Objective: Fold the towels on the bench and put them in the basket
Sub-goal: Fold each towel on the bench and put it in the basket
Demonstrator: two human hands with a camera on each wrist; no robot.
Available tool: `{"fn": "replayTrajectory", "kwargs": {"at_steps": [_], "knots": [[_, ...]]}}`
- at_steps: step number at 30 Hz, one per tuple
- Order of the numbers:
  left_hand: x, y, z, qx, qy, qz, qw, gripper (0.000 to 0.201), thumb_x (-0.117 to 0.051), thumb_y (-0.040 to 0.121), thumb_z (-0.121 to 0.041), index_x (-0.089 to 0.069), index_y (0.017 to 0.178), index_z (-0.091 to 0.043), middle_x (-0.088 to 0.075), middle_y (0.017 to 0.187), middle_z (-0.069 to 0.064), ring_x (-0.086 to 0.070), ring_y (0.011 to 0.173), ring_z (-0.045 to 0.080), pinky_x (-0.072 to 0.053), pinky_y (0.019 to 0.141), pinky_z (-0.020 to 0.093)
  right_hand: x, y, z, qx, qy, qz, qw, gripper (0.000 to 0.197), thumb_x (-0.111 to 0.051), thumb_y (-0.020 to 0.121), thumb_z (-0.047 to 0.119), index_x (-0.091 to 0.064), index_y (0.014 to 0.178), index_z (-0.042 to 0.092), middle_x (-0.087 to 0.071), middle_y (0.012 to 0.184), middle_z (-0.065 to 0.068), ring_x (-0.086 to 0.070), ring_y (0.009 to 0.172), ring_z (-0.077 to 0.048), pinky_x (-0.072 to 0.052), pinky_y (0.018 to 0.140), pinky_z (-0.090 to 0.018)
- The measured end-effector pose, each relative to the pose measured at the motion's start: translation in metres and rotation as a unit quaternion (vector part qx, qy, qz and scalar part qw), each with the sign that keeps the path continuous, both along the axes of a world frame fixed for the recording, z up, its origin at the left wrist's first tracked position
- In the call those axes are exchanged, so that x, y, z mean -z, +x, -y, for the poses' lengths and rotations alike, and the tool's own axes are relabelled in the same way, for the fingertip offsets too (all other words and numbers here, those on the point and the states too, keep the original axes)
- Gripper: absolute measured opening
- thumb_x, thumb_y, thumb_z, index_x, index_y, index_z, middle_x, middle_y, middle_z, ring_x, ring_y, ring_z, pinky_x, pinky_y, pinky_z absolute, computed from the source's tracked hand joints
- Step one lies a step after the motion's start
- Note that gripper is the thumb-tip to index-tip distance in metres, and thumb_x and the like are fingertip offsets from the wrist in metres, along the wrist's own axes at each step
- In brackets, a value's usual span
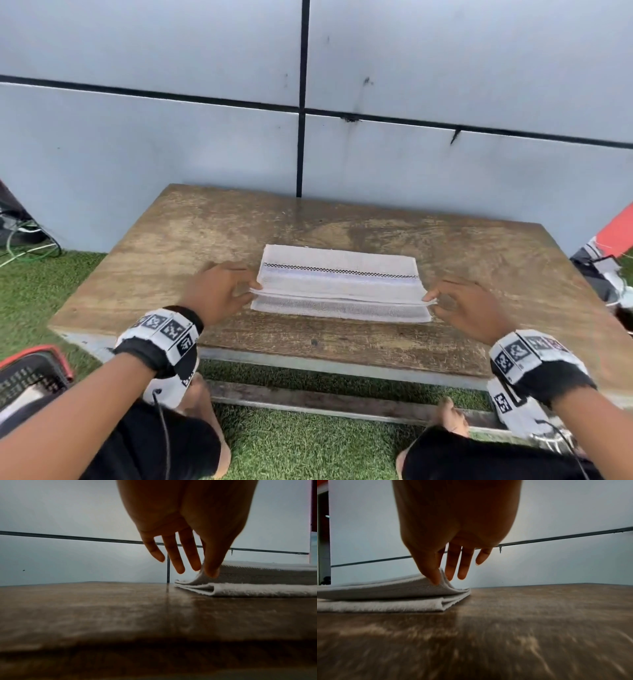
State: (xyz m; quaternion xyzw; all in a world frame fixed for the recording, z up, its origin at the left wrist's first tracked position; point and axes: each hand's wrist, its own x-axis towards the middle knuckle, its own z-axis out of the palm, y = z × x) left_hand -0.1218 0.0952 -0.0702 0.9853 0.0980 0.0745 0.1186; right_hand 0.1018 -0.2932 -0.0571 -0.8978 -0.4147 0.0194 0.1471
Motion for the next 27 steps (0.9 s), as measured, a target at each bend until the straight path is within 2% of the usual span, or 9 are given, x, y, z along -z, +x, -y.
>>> {"fn": "replayTrajectory", "kwargs": {"at_steps": [2,6,8,11,14,16,20,23,27], "knots": [[0.005,-0.002,0.003,-0.005,0.01,-0.005,1.0,0.015,-0.068,0.081,-0.033,-0.066,0.095,-0.037,-0.064,0.106,-0.012,-0.058,0.107,0.015,-0.039,0.093,0.044,0.005,-0.005,0.002,0.001,-0.026,0.009,1.0,0.014,-0.068,0.082,0.026,-0.064,0.09,0.037,-0.054,0.112,0.022,-0.053,0.116,-0.014,-0.028,0.104,-0.045],[0.012,-0.007,0.006,-0.014,-0.01,0.014,1.0,0.014,-0.069,0.08,-0.033,-0.067,0.093,-0.037,-0.065,0.102,-0.016,-0.06,0.103,0.013,-0.034,0.098,0.045,0.011,-0.013,0.001,-0.002,-0.027,0.036,0.999,0.013,-0.072,0.079,0.024,-0.068,0.088,0.033,-0.053,0.102,0.022,-0.055,0.108,-0.013,-0.023,0.089,-0.032],[0.014,-0.008,0.01,-0.008,-0.006,0.012,1.0,0.013,-0.07,0.08,-0.031,-0.068,0.093,-0.035,-0.064,0.098,-0.017,-0.061,0.1,0.013,-0.033,0.095,0.041,0.013,-0.013,0.0,0.002,-0.039,0.041,0.998,0.015,-0.072,0.079,0.025,-0.068,0.089,0.035,-0.05,0.1,0.024,-0.054,0.106,-0.011,-0.026,0.087,-0.033],[0.014,-0.009,0.013,-0.005,0.002,0.008,1.0,0.015,-0.07,0.08,-0.029,-0.068,0.094,-0.034,-0.064,0.097,-0.016,-0.06,0.096,0.012,-0.033,0.089,0.038,0.017,-0.01,0.0,0.011,-0.061,0.027,0.998,0.016,-0.069,0.081,0.03,-0.067,0.093,0.04,-0.051,0.102,0.025,-0.053,0.107,-0.008,-0.028,0.093,-0.037],[0.01,-0.009,0.015,0.001,0.01,-0.016,1.0,0.016,-0.065,0.083,-0.031,-0.068,0.098,-0.035,-0.06,0.098,-0.019,-0.06,0.092,0.009,-0.031,0.089,0.037,0.02,-0.01,0.001,0.007,-0.049,0.027,0.998,0.017,-0.069,0.081,0.03,-0.068,0.095,0.04,-0.057,0.102,0.022,-0.055,0.108,-0.009,-0.025,0.092,-0.033],[0.005,-0.009,0.016,0.007,0.012,-0.044,0.999,0.022,-0.059,0.082,-0.041,-0.066,0.103,-0.036,-0.057,0.1,-0.021,-0.059,0.092,0.006,-0.028,0.092,0.033,0.019,-0.011,0.001,0.008,-0.044,0.034,0.998,0.018,-0.068,0.082,0.03,-0.068,0.098,0.039,-0.06,0.103,0.02,-0.054,0.109,-0.01,-0.023,0.092,-0.031],[0.0,-0.009,0.017,0.031,0.038,-0.092,0.994,0.065,-0.036,0.063,-0.076,-0.061,0.11,-0.038,-0.053,0.103,-0.023,-0.054,0.088,-0.001,-0.023,0.093,0.028,0.016,-0.015,0.002,-0.002,-0.117,0.045,0.992,0.028,-0.054,0.088,0.042,-0.059,0.116,0.041,-0.056,0.113,0.021,-0.046,0.118,-0.006,-0.022,0.102,-0.033],[0.0,-0.01,0.017,0.054,0.068,-0.104,0.991,0.075,-0.037,0.054,-0.089,-0.061,0.105,-0.039,-0.053,0.1,-0.024,-0.052,0.088,-0.001,-0.024,0.091,0.026,0.012,-0.023,0.0,-0.004,-0.149,0.02,0.989,0.036,-0.049,0.089,0.046,-0.053,0.124,0.039,-0.05,0.119,0.02,-0.041,0.122,-0.004,-0.018,0.106,-0.034],[-0.001,-0.018,0.022,0.092,0.091,-0.144,0.981,0.067,-0.051,0.055,-0.084,-0.056,0.103,-0.037,-0.047,0.105,-0.024,-0.043,0.095,-0.002,-0.022,0.097,0.025,0.005,-0.038,0.007,-0.021,-0.172,0.001,0.985,0.049,-0.05,0.082,0.059,-0.05,0.126,0.037,-0.046,0.125,0.017,-0.036,0.124,-0.008,-0.015,0.106,-0.032]]}}
